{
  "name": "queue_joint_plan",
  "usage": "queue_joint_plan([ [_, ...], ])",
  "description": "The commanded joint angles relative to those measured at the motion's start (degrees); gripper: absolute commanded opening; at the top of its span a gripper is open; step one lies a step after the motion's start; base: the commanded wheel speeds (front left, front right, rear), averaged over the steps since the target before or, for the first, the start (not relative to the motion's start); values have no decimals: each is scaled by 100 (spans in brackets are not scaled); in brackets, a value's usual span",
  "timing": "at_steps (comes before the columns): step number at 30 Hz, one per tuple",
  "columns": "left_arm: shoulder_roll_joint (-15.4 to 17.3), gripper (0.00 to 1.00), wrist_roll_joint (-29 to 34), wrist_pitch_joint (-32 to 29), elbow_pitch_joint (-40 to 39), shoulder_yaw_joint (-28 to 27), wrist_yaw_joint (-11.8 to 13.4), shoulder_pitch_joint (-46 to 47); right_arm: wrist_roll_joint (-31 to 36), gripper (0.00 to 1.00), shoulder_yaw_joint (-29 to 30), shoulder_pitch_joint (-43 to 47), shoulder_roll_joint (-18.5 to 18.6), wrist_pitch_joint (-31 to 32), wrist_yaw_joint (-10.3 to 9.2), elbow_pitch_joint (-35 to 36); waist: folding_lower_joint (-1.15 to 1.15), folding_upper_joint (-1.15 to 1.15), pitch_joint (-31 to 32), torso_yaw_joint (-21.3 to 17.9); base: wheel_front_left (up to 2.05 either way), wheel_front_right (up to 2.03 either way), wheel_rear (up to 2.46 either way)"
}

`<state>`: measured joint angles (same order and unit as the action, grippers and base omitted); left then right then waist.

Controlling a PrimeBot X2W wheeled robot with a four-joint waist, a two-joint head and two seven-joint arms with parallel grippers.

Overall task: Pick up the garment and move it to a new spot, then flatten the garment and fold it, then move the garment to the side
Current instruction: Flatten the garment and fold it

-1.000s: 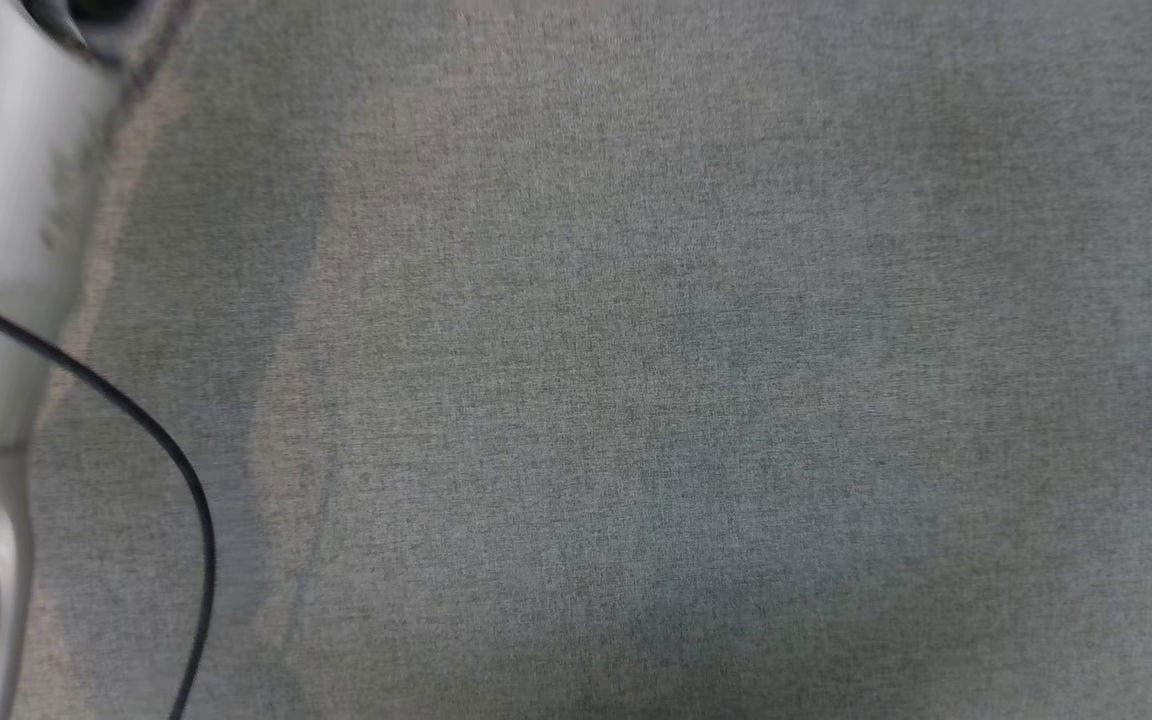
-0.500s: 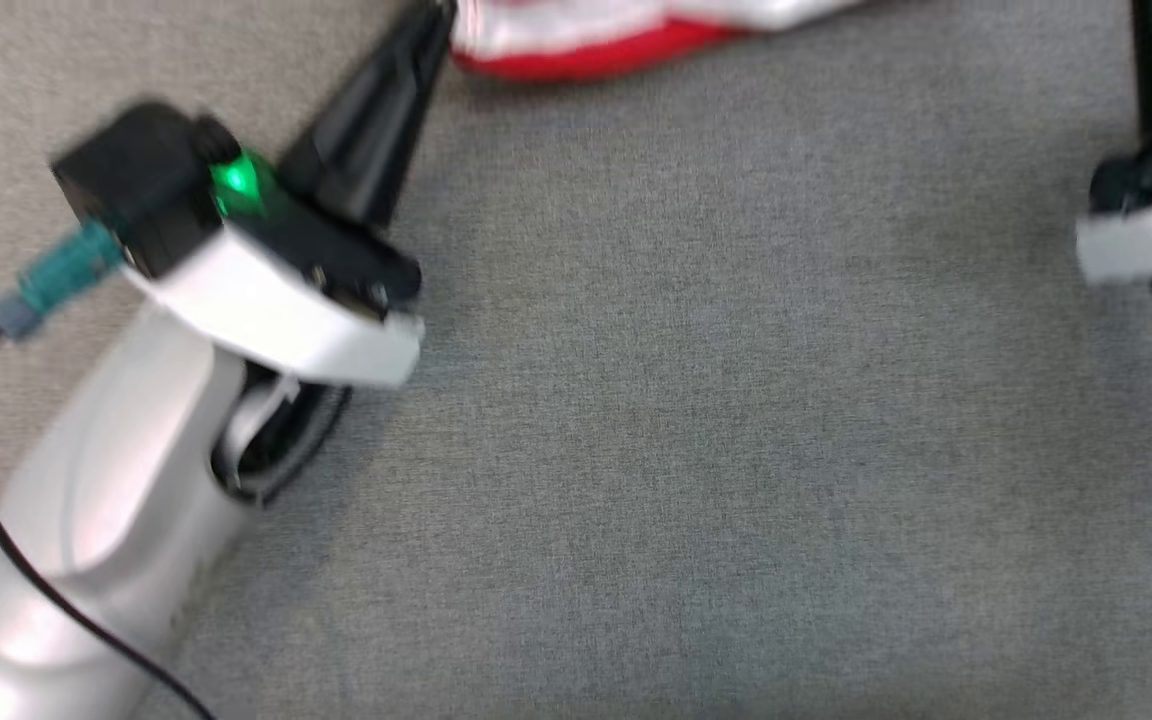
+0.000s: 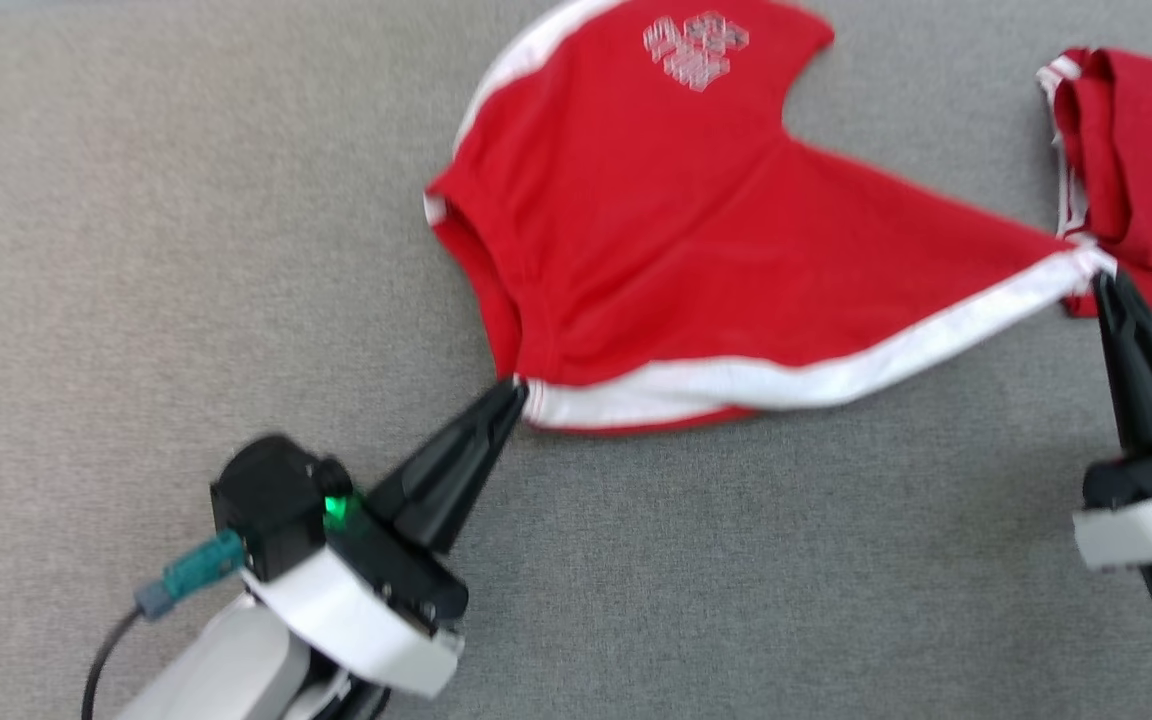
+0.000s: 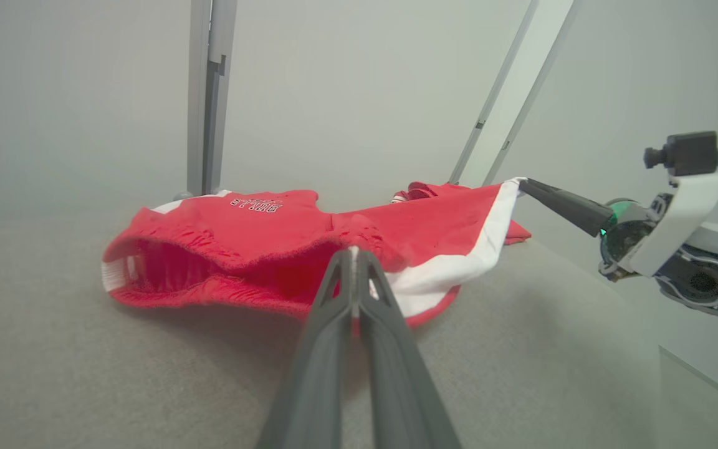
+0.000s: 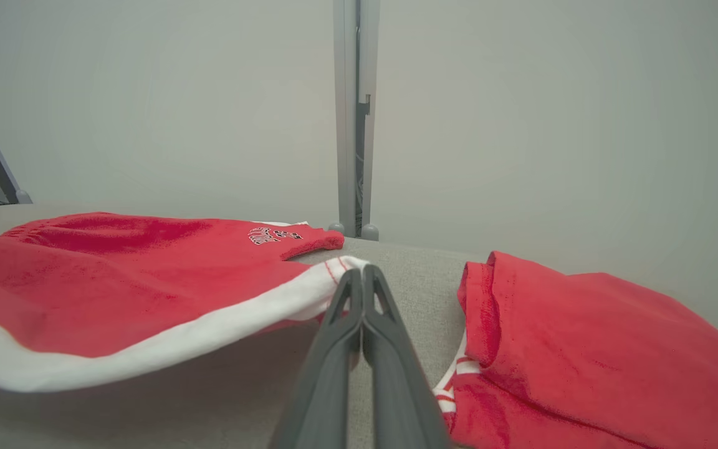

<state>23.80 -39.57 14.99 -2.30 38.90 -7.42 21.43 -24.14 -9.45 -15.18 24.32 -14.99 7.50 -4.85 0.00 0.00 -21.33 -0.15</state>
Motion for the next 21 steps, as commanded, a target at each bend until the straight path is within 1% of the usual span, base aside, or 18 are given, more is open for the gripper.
queue_joint_plan([
  [1,73,0,-64,20,-103,57,-8,-291,56,0,145,401,-34,-34,-1,181,0,0,404,46,0,0,0],
  [5,144,0,-84,20,-282,118,-8,-737,131,0,337,1015,-129,-33,-1,457,0,0,657,70,0,0,0],
  [6,144,0,-84,20,-282,118,-8,-737,131,0,337,1015,-129,-33,-1,457,0,0,657,70,0,0,0],
  [9,238,0,-95,20,-371,231,-8,-1018,216,0,499,1427,-181,-34,-1,688,0,0,813,111,0,0,0],
  [13,331,0,-229,20,-461,243,-9,-1283,293,0,641,1910,-170,-33,-1,894,0,0,941,142,0,0,0],
  [16,259,0,-346,20,-454,217,-9,-1321,449,0,618,1874,-108,-34,-1,784,0,0,938,129,0,0,0],
  [20,36,0,-592,20,-259,506,-9,-977,652,0,406,1293,-120,-33,-1,273,0,0,825,123,0,0,0],
  [21,-90,0,-683,21,-173,476,-9,-884,637,0,307,1089,-124,-34,-1,87,0,0,782,124,0,0,0],
])
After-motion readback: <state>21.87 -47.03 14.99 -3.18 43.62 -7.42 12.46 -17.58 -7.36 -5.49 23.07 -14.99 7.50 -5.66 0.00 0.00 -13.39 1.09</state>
